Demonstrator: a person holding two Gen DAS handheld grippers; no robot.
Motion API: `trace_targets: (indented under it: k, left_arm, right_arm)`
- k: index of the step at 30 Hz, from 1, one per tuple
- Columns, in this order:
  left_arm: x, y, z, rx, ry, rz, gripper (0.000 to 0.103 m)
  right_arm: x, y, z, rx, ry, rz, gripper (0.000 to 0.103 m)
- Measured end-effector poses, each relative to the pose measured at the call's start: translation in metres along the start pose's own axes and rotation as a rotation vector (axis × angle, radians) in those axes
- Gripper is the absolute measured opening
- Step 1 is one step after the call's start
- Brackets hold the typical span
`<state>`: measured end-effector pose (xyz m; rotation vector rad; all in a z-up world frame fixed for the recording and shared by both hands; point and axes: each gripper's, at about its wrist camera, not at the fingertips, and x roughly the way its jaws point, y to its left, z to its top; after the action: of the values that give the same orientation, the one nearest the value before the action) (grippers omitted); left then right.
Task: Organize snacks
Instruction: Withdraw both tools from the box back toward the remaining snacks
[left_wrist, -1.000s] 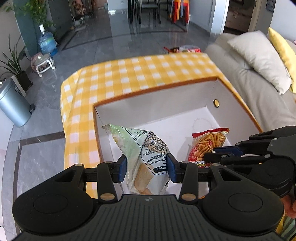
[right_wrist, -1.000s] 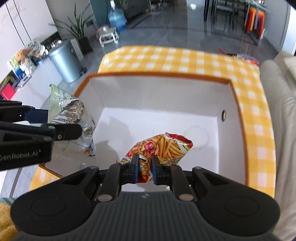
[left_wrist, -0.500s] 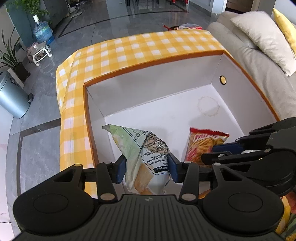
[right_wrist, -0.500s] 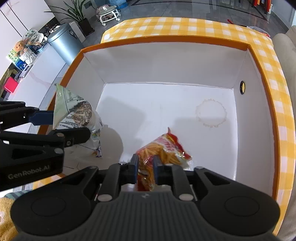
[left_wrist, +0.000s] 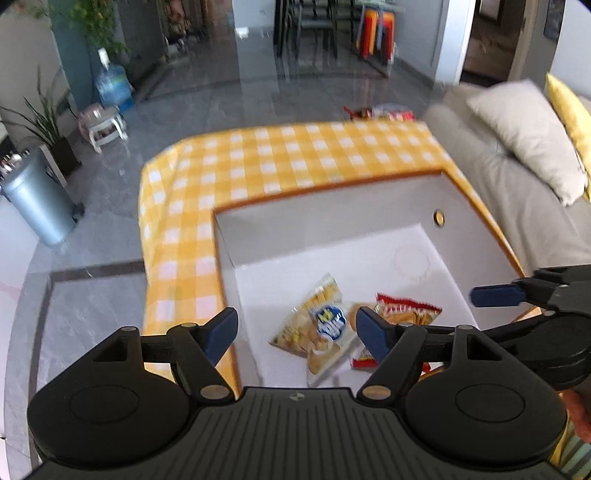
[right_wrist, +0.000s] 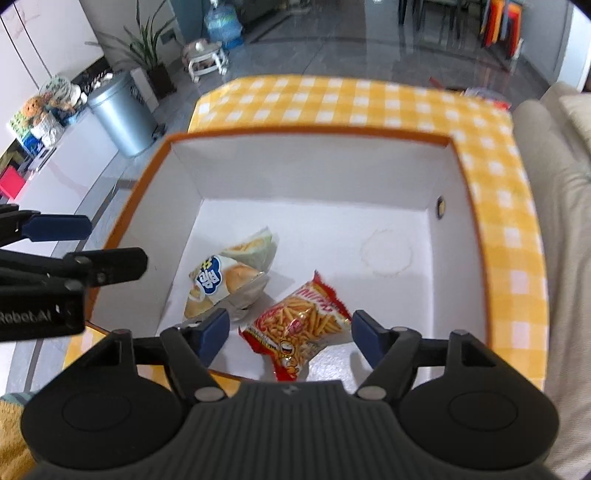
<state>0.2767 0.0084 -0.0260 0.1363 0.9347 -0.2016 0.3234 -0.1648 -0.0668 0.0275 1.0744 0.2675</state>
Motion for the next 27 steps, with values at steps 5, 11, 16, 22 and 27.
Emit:
trace_targets:
  k: [5,11,16,22,27]
  left_arm:
    - [-0.030,0.002,-0.009,0.021,-0.130,0.049,0.087]
    - [-0.058,-0.005,-0.026,0.053,-0.217,0.089,0.087]
    - [-0.077,-0.013,-0.047,0.073,-0.244,0.067,0.086]
    - [-0.092,-0.019,-0.073,0.082,-0.226,0.040,0.085]
    - [-0.098,-0.022,-0.097,0.070,-0.207,0.023,0.085]
  right_arm:
    - [-0.036,0.007,-0.010,-0.005,-0.123,-0.038,0.083]
    - [-0.077,0.016,-0.037,-0.011,-0.271,-0.069,0.085]
    - [-0.105,0.022,-0.069,0.006,-0.368,-0.019,0.085]
    - [-0.121,0.026,-0.105,0.044,-0.394,0.010,0.089]
    - [-0.125,0.030,-0.141,0.075,-0.386,-0.007,0.090]
